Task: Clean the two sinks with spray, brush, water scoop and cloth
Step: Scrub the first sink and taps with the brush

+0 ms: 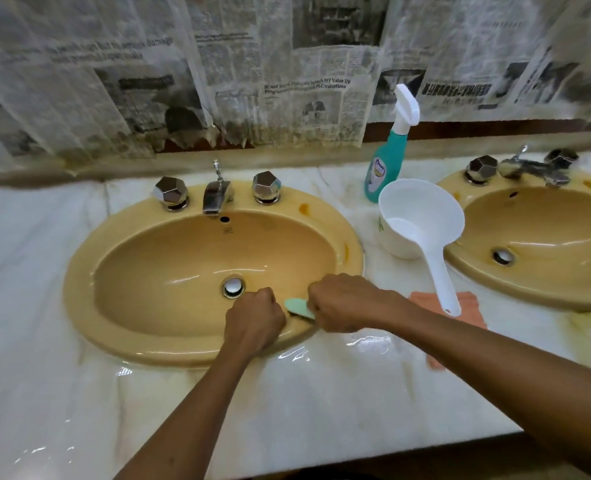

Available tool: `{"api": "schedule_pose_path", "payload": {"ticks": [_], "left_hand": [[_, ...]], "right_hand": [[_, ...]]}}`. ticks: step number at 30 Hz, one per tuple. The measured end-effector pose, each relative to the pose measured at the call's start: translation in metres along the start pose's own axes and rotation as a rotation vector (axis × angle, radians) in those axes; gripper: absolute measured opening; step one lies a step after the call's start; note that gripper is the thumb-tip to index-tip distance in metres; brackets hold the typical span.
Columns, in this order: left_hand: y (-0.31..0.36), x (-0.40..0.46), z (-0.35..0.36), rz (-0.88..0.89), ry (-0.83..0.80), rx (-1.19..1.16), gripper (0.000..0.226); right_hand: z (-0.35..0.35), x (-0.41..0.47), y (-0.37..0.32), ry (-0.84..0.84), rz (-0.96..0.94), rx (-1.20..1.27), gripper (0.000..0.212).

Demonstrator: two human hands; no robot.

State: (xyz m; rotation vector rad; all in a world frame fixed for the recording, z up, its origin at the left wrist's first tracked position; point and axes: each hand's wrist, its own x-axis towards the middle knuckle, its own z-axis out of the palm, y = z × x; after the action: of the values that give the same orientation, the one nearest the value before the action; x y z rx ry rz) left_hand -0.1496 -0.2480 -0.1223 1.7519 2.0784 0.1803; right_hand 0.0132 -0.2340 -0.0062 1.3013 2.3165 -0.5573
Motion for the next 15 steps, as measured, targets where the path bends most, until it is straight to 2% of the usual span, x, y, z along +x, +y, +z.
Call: {"api": "schedule_pose_path", "payload": {"ticks": [2,4,6,9,11,13,15], "left_hand": [[0.001,0.0,0.001,-0.014,0.015,-0.002,0.023],[0.001,0.0,0.001,-0.029,0.028,0.004,0.023],[0.002,-0.001,0.002,-0.046,0.049,0.012,0.023],[0.005,-0.005,-0.001,-0.058,0.104,0.013,0.023],[0.005,-0.008,-0.002,-0.046,0.131,-0.017,0.029],[0.003,-0.011,-0.004,-0.058,0.148,-0.089,0.033],[-0.001,-0.01,-0.009,-0.095,0.178,-0.141,0.033]], "right_hand": [[-0.023,0.02,0.021,-0.041,0.015,-0.12,0.021],[-0.038,0.046,0.043,-0.04,0.087,-0.278,0.034],[-0.038,0.071,0.047,-0.059,0.078,-0.358,0.029],[-0.026,0.102,0.023,-0.271,-0.025,-0.224,0.008],[-0.028,0.114,0.018,-0.412,-0.043,-0.108,0.01],[-0.038,0.123,0.027,-0.389,0.0,-0.246,0.007],[-0.038,0.126,0.033,-0.251,0.017,-0.43,0.013]]}}
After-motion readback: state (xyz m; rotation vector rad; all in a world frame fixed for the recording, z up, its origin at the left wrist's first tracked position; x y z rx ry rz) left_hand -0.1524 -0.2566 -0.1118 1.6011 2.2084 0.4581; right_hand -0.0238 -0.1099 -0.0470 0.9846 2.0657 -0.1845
